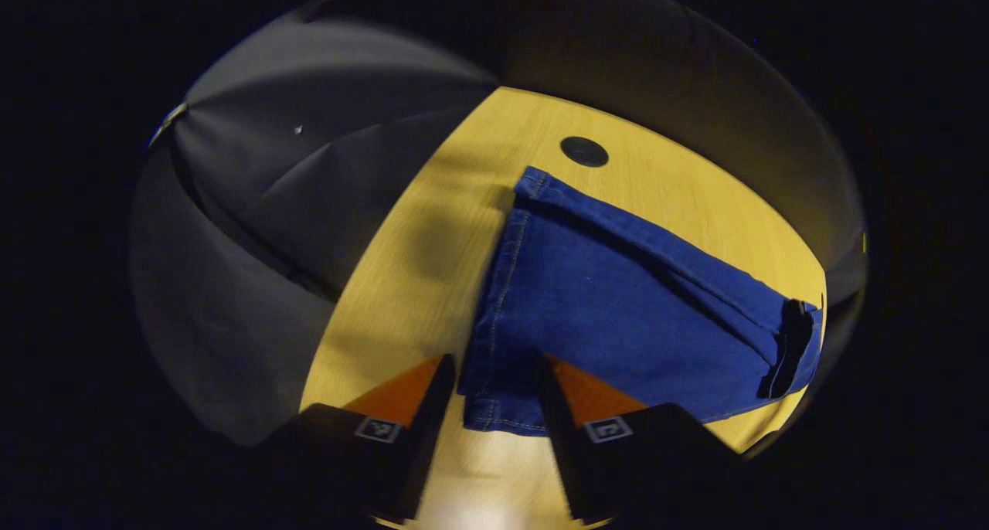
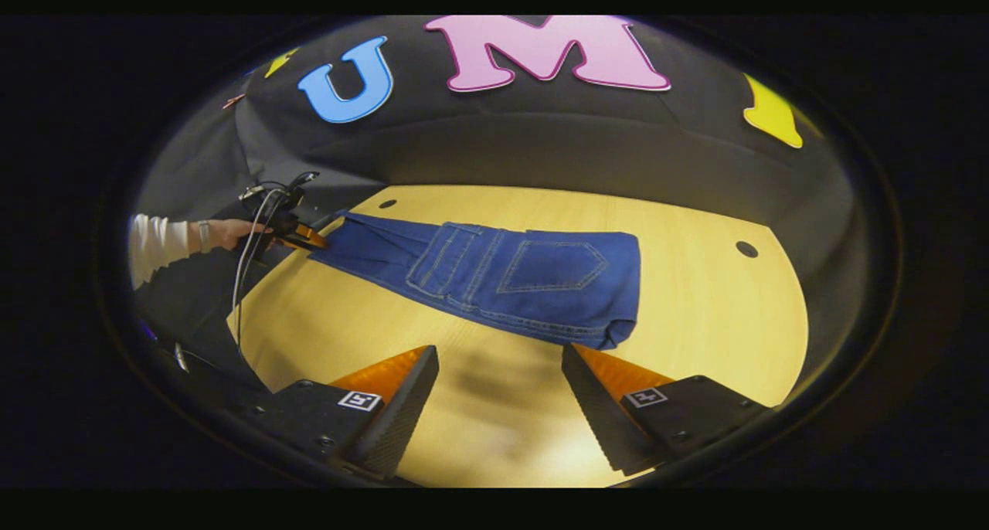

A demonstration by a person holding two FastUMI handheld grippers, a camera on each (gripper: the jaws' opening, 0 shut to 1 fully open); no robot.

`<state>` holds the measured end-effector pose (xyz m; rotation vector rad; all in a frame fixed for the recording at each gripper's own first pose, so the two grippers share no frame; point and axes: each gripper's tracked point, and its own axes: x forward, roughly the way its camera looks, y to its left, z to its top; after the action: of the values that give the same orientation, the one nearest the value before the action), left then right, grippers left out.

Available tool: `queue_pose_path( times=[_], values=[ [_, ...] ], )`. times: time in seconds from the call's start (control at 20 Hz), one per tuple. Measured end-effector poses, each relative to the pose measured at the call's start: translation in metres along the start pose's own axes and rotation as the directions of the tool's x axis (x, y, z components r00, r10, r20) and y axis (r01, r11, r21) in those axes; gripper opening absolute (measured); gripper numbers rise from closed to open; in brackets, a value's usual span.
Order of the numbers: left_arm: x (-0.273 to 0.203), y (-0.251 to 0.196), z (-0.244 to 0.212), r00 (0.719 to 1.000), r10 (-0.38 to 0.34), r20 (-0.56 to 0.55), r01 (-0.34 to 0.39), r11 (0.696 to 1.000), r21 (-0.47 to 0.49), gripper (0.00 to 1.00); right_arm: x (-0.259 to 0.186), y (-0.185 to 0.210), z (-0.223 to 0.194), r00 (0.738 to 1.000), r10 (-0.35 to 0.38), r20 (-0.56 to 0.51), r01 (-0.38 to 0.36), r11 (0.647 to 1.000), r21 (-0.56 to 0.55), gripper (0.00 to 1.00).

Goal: Grasp the waist and the cuffs of the jeans and fold them to make the two legs overlap; first hold the waist and fold one-third of the jeans toward the cuffs, then hold the cuffs and fold the remaining one-third in the same direction to finish folding.

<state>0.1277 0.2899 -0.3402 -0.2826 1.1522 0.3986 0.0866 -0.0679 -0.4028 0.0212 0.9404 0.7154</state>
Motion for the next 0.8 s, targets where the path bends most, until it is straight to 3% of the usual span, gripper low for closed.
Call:
queue_pose_path(
  times=[0.15,0.25,0.5,0.8],
  values=[
    [0.003,-0.012,0.002,1.0,-0.003,0.025,0.004,1.0,-0.008,0.2,-0.006,0.0,0.011,1.0,0.011,0.026,-0.012,1.0,0.026,0.98],
    [0.0,-0.018,0.004,0.998,-0.051,0.019,0.052,0.998,-0.044,0.11,-0.008,-0.005,0.016,0.999,0.005,0.041,-0.006,0.999,0.043,0.98],
    [-0.04,-0.041,0.017,0.991,-0.124,0.059,0.124,0.992,-0.004,0.06,-0.012,-0.013,0.013,0.999,0.003,0.044,-0.004,1.0,0.023,0.98],
    [-0.138,-0.16,0.042,0.923,-0.332,0.196,0.306,0.94,0.151,0.06,-0.014,-0.015,0.021,0.997,0.036,0.07,-0.04,0.998,0.047,0.98]
  ],
)
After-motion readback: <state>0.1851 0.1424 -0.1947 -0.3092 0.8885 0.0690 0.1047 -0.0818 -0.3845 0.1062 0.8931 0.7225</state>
